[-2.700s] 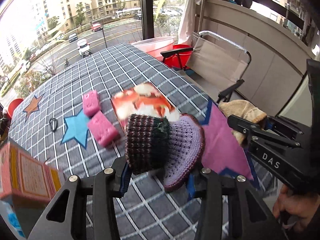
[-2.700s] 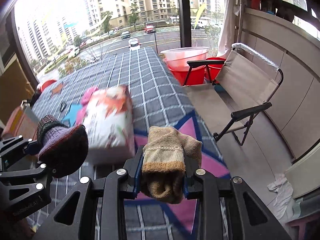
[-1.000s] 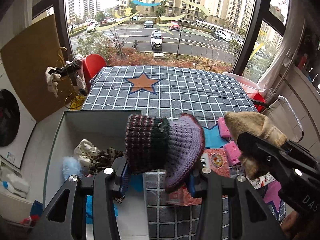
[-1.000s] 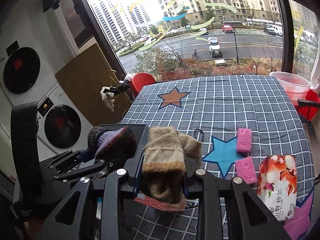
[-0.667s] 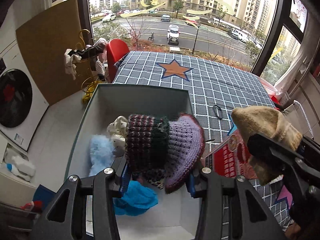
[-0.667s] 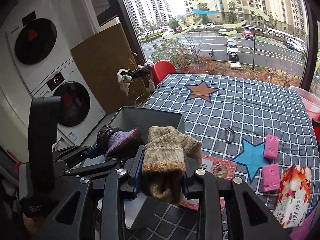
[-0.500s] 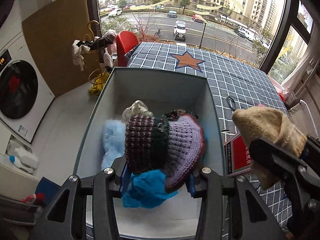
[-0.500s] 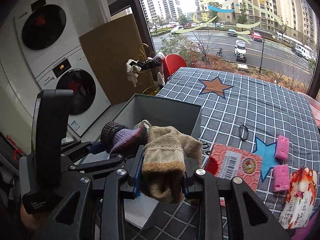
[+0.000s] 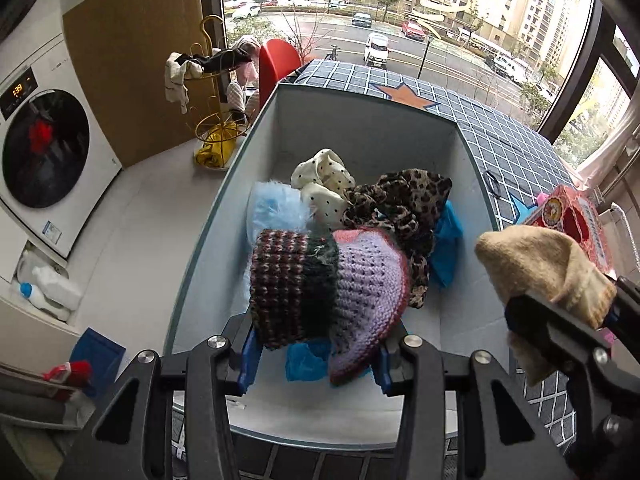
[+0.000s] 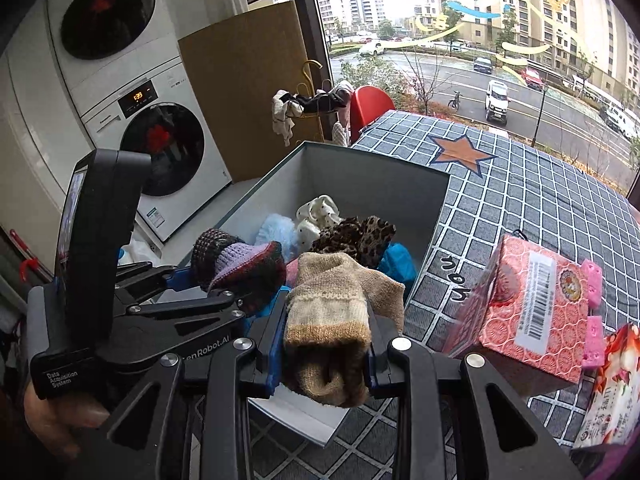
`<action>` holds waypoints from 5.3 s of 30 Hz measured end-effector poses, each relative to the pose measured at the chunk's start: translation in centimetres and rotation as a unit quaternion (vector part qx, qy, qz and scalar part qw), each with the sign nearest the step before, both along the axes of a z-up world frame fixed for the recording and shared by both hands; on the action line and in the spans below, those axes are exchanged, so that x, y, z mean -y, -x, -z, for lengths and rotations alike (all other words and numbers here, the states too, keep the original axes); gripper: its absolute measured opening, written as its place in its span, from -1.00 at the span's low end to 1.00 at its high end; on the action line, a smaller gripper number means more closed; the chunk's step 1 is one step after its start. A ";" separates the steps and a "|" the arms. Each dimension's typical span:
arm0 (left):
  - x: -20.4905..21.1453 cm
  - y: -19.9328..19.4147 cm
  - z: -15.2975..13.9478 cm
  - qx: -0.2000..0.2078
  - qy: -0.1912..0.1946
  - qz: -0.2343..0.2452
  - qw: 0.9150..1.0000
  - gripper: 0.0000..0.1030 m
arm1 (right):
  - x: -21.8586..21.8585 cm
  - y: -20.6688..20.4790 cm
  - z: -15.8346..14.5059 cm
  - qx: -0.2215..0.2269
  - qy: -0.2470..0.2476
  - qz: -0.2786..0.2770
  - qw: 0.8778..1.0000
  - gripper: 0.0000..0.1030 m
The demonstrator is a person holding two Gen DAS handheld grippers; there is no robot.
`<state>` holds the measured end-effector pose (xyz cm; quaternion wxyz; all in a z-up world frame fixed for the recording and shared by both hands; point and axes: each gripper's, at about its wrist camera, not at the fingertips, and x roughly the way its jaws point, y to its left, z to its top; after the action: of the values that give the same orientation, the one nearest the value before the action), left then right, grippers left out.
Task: Organize soft objects
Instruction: 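Hold the knit hat and sock above the box contents with both grippers, then open both grippers to drop the knit hat and sock into the box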
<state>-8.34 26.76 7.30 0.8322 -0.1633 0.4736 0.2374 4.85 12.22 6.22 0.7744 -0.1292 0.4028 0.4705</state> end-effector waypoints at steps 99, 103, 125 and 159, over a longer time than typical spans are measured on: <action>-1.7 -0.9 -0.8 -0.010 -0.023 -0.001 1.000 -0.06 | -2.6 -1.0 0.3 0.004 0.007 -0.006 1.000 -0.37; -1.8 -0.9 -0.6 -0.012 -0.020 0.000 1.000 -0.05 | -2.7 -1.1 0.3 0.004 0.009 -0.006 1.000 -0.37; -1.6 -0.6 -0.6 -0.009 -0.021 0.005 1.000 0.14 | -3.3 -1.6 -0.5 0.016 0.010 -0.006 1.000 -0.28; 1.3 -0.6 -2.4 0.013 -0.025 0.041 0.999 0.99 | 5.3 -1.4 -4.2 0.040 -0.054 0.052 0.996 0.75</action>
<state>-7.75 25.46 9.75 0.8511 -0.1259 0.4630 0.2132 6.25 6.95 10.41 0.8190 -0.0844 0.3518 0.4453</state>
